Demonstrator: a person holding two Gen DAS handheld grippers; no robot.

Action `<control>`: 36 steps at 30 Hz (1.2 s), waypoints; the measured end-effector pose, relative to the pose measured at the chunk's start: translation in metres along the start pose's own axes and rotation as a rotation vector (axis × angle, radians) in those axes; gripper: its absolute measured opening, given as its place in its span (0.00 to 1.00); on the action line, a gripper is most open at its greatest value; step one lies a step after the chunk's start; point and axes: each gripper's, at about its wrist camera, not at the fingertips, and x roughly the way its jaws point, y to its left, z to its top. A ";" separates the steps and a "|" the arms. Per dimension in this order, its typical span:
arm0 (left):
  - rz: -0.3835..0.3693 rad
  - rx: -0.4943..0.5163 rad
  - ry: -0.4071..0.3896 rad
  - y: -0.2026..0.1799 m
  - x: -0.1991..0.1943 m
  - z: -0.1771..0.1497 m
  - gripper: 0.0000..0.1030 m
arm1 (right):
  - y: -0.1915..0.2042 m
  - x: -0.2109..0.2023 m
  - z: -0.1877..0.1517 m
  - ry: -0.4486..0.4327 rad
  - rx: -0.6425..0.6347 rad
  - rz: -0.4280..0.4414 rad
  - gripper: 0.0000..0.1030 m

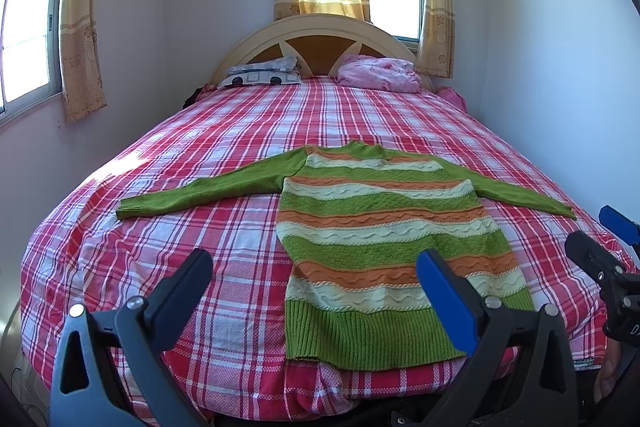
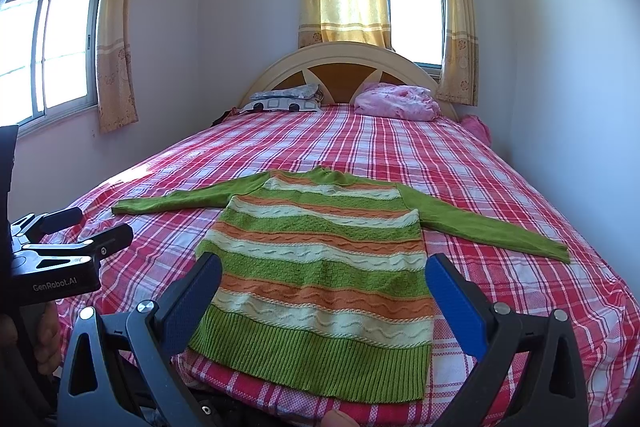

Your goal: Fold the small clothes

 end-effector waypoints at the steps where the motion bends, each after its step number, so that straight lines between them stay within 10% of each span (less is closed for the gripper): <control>1: 0.001 -0.001 0.001 0.000 0.000 0.000 1.00 | 0.000 0.000 0.000 0.000 0.000 0.000 0.99; 36: 0.089 0.051 0.163 0.008 0.098 -0.010 1.00 | -0.055 0.110 -0.015 0.155 0.047 -0.060 0.99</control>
